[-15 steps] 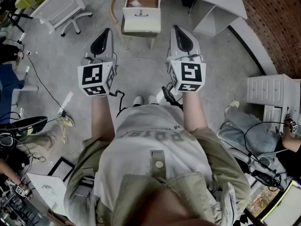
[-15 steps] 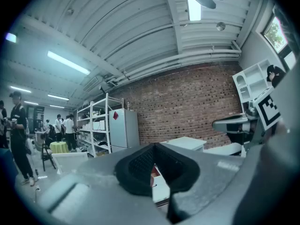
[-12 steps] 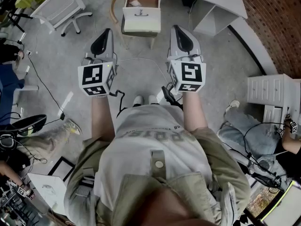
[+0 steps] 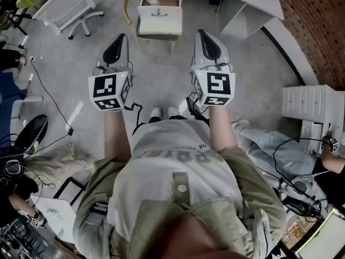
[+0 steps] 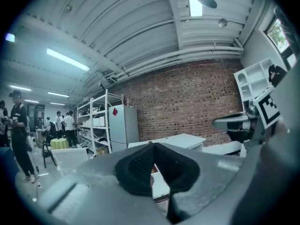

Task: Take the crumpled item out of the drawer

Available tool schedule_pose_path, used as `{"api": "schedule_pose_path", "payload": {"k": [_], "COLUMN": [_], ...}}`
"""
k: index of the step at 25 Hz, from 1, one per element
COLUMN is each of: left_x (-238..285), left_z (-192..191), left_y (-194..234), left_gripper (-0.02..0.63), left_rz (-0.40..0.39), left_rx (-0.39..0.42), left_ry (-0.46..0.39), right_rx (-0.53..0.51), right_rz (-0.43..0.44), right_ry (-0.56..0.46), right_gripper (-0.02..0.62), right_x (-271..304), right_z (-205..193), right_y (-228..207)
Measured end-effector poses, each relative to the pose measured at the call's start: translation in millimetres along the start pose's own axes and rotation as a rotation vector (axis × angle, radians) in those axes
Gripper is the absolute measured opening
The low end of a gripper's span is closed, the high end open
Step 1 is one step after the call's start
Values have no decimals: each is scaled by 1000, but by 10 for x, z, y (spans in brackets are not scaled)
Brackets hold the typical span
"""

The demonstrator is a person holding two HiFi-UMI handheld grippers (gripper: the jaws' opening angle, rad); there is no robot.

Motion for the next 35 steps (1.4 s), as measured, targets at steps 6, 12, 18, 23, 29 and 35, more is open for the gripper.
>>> {"api": "schedule_pose_path", "payload": {"k": [6,12,18,23,29,35], "left_x": [90,202,272,480,930,1366], "left_z": [-85,-71,-249,-432,-525,-396], "left_y": [-100,-22,94,354,863,1416], "left_gripper": [8,34,304,316,348,348], "left_rz": [24,98,132,125,81,41], "left_rx": [2,11,-23,-36,-61,-56], "left_ry": [21,14,32,54,62,35], "right_rx": [33,188,226,214,204,187], "right_rz": [38,94,119,122,125,89], "right_ry": [6,-48,-63,-33,10,9], "right_gripper": [2,56,315,318,318,318], "right_x": [58,224,380,701,1321,1919], "right_z": [-109,-141,-255,-392,-526,-409], "right_y": [-149,-399,-479,-385,-183,-44]}}
Point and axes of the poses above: the fingertips, and each gripper's own axes: x forward along the fingers, y to its left, z out of its top, the point moved 2 cm from there along -x, backward along the fingers
